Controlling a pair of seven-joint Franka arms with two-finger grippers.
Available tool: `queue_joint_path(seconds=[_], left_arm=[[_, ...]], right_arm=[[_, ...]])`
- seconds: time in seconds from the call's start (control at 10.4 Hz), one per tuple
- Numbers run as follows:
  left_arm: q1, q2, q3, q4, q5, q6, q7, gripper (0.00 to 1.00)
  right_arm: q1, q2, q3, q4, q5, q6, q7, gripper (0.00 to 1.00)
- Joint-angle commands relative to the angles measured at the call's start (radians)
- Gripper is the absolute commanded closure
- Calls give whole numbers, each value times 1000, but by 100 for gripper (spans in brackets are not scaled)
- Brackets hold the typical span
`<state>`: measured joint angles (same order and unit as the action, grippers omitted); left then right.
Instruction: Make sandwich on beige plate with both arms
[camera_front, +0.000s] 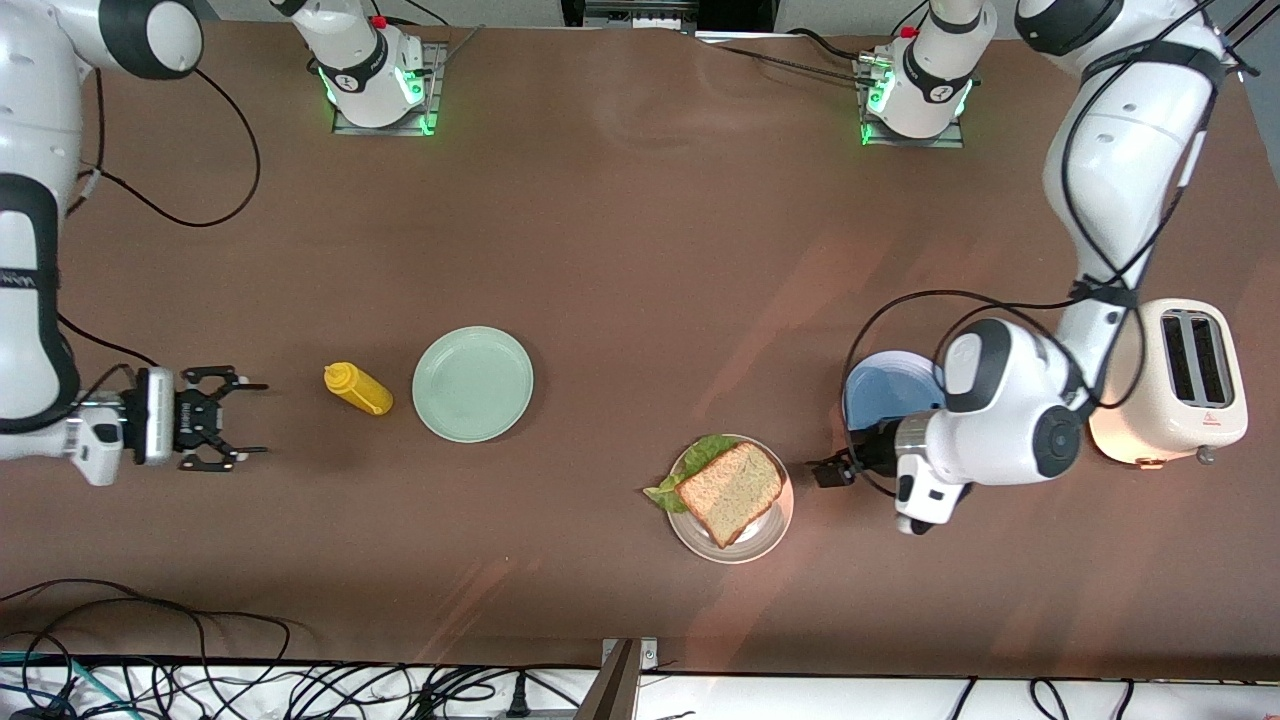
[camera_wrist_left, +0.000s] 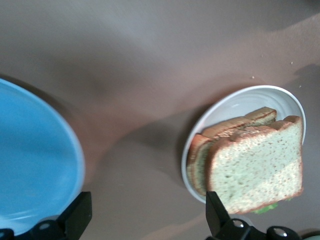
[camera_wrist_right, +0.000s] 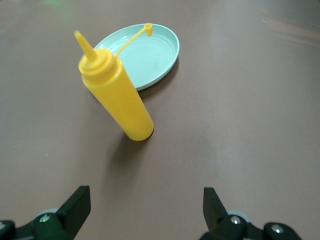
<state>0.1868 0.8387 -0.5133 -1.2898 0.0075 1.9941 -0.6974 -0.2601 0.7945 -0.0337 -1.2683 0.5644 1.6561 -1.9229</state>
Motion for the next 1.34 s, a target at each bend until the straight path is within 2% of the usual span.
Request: queue_joint_path(seconds=[0.0,0.19,0.48,0.77,1.05,1.25], left_arm=[[71,-137,1,-20,54,-121,116,0],[111,-217,15,-22,66,-193,217,0],[149,-288,13,-20,159,-277,274,0],[207,-338,13,-20,175,-291,364,0],[256,-392,13,-19,174,-362,470,0],[272,-406,7,-14,170,-382,480,0]], right_arm=[[86,-216,-83,-204,-67,59,228,0],[117,-308,-83,-218,-176,57,481,0],[194,-466,-83,-282,-306,47,929,0],[248,-560,-84,-309,-359,8,1242,0],[311,-629,-84,-307,-389,-56,1554,0],[357,-675,-84,-309,-449,-67,1686,0]])
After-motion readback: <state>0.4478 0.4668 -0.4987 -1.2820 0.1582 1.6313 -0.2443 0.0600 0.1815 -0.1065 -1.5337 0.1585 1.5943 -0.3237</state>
